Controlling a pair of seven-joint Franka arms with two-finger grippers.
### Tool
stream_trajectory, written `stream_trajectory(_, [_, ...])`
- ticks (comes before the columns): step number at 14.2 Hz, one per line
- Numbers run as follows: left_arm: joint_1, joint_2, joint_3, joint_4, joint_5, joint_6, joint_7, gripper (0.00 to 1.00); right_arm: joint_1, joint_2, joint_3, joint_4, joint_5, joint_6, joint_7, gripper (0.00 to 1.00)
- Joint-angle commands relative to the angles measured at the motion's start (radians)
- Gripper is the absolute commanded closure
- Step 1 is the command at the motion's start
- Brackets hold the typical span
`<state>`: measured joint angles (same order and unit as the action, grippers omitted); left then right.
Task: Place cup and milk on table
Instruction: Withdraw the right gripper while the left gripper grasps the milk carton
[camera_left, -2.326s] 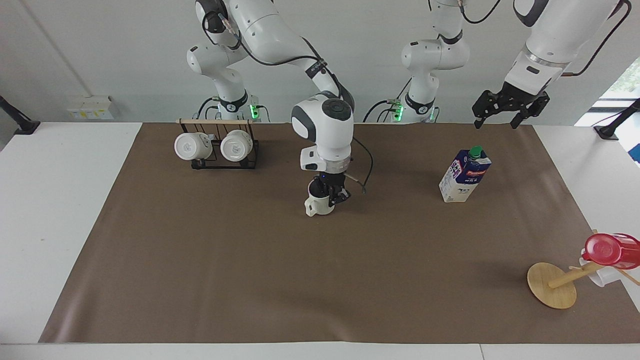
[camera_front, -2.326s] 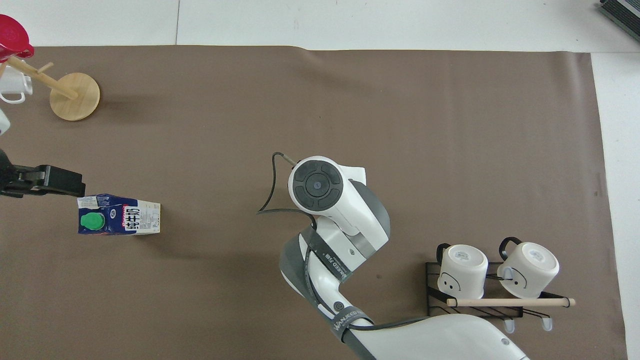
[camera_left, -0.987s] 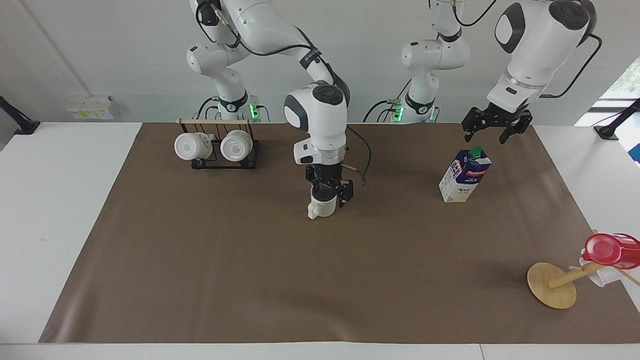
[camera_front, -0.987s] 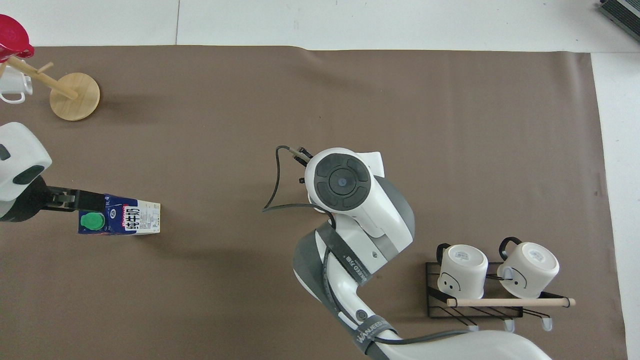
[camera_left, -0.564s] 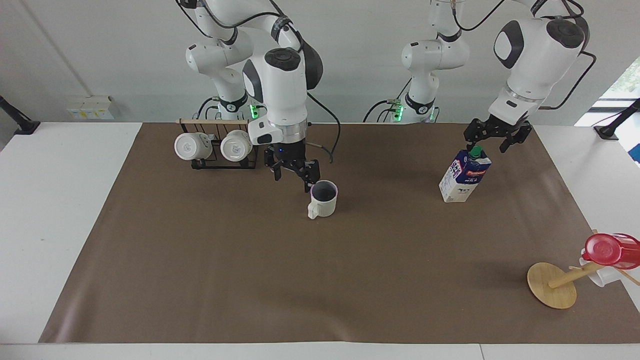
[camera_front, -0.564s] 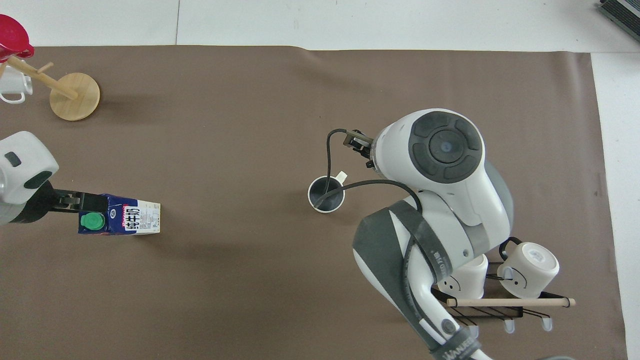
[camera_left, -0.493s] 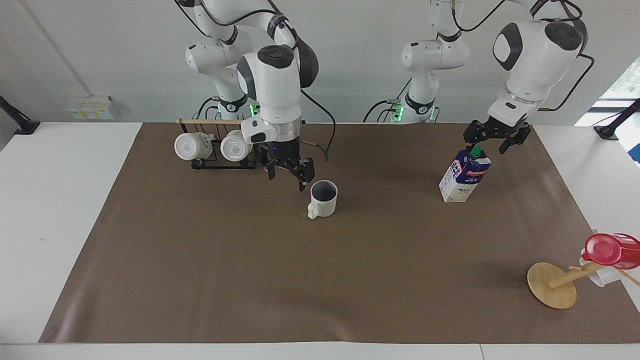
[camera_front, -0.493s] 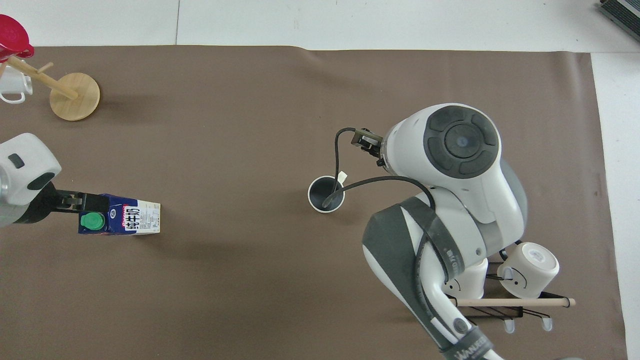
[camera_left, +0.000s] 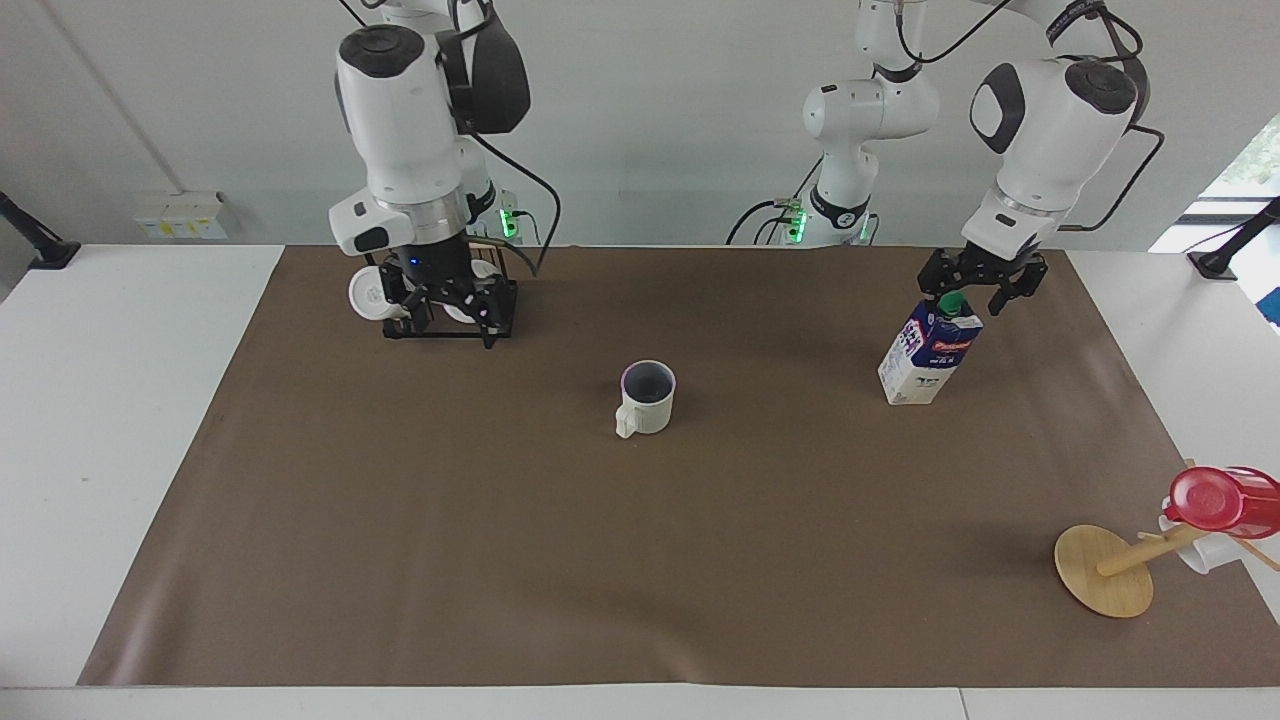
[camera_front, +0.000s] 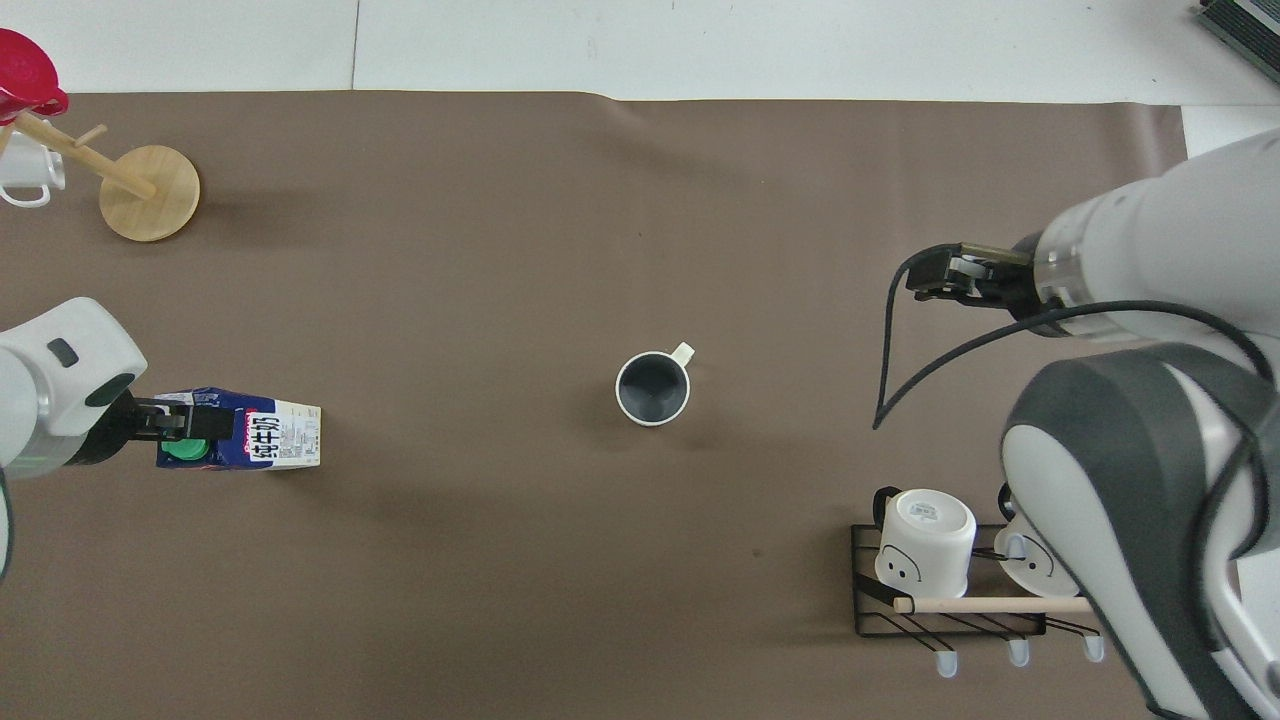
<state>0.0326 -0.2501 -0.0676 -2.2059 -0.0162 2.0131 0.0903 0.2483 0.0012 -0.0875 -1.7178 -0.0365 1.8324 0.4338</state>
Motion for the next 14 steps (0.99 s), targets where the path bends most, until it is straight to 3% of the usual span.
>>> stream_trajectory(1, [0.012,-0.055,-0.008,-0.083,0.015,0.061,0.012,0.00,-0.078,-0.055,0.009,-0.020,0.027,-0.057,-0.105,0.00])
stream_trajectory(7, [0.010,-0.046,-0.008,-0.101,0.015,0.097,0.009,0.00,-0.230,-0.102,0.000,-0.017,0.027,-0.168,-0.295,0.00])
stream_trajectory(12, [0.003,-0.046,-0.008,-0.104,0.015,0.101,0.011,0.00,-0.238,-0.101,-0.006,0.115,0.027,-0.323,-0.305,0.00])
stream_trajectory(14, [0.003,-0.043,-0.008,-0.104,0.015,0.102,0.011,0.00,-0.233,-0.109,0.002,0.124,0.027,-0.341,-0.305,0.00])
